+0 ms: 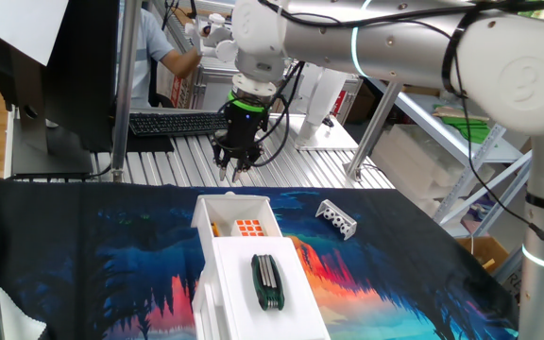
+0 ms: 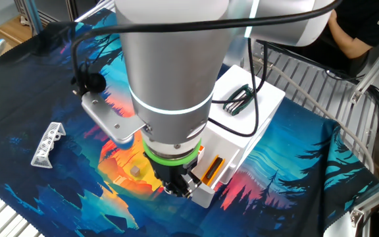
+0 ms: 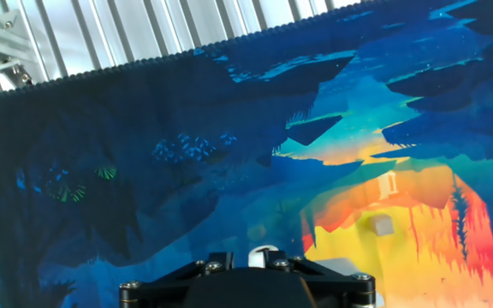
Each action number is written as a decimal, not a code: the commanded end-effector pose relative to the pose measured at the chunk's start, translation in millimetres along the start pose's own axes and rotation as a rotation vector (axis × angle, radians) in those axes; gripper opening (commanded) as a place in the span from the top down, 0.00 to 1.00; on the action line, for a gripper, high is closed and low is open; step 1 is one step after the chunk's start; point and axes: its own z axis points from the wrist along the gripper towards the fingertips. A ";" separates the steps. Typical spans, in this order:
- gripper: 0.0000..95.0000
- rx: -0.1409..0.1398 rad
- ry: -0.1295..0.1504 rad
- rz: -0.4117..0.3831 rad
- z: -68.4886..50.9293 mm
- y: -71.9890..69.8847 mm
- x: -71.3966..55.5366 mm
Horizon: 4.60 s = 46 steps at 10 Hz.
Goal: Grasp the handle and close the drawer
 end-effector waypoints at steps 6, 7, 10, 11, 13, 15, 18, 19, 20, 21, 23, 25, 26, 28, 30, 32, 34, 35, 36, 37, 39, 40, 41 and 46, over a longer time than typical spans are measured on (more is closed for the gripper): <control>0.60 0.009 0.004 -0.035 6.1 -4.5 -1.8; 0.60 0.008 0.004 -0.041 7.8 -5.2 -1.2; 0.60 0.011 0.002 -0.060 14.4 -6.1 2.4; 0.60 0.010 0.003 -0.064 16.3 -5.8 3.3; 0.60 0.014 0.002 -0.073 19.3 -5.6 4.9; 0.60 0.016 0.001 -0.076 23.5 -6.0 5.5; 0.60 0.018 0.003 -0.082 28.9 -8.4 3.5; 0.60 0.018 0.006 -0.083 31.0 -8.4 3.0; 0.60 0.018 0.006 -0.085 32.4 -8.4 2.6; 0.60 0.018 0.008 -0.087 34.4 -8.2 2.2; 0.60 0.017 0.007 -0.088 38.7 -7.4 1.7; 0.60 0.016 0.008 -0.090 41.1 -7.1 1.4; 0.60 0.015 0.009 -0.093 41.7 -7.0 1.4; 0.80 0.013 0.011 -0.100 42.1 -7.3 1.6; 0.80 0.012 0.013 -0.104 42.3 -7.5 1.5; 0.80 0.014 0.011 -0.109 43.1 -9.2 0.7; 0.80 0.011 0.012 -0.110 43.5 -9.8 0.7; 0.80 0.011 0.013 -0.109 43.2 -10.0 1.4; 0.80 0.011 0.014 -0.108 41.8 -10.2 1.6; 0.80 0.011 0.018 -0.106 39.2 -10.6 2.2; 0.80 0.008 0.019 -0.105 38.1 -10.7 2.6; 1.00 0.008 0.018 -0.105 38.3 -10.8 3.1; 1.00 0.008 0.017 -0.105 38.7 -10.9 4.0; 1.00 0.006 0.019 -0.107 36.9 -12.2 9.9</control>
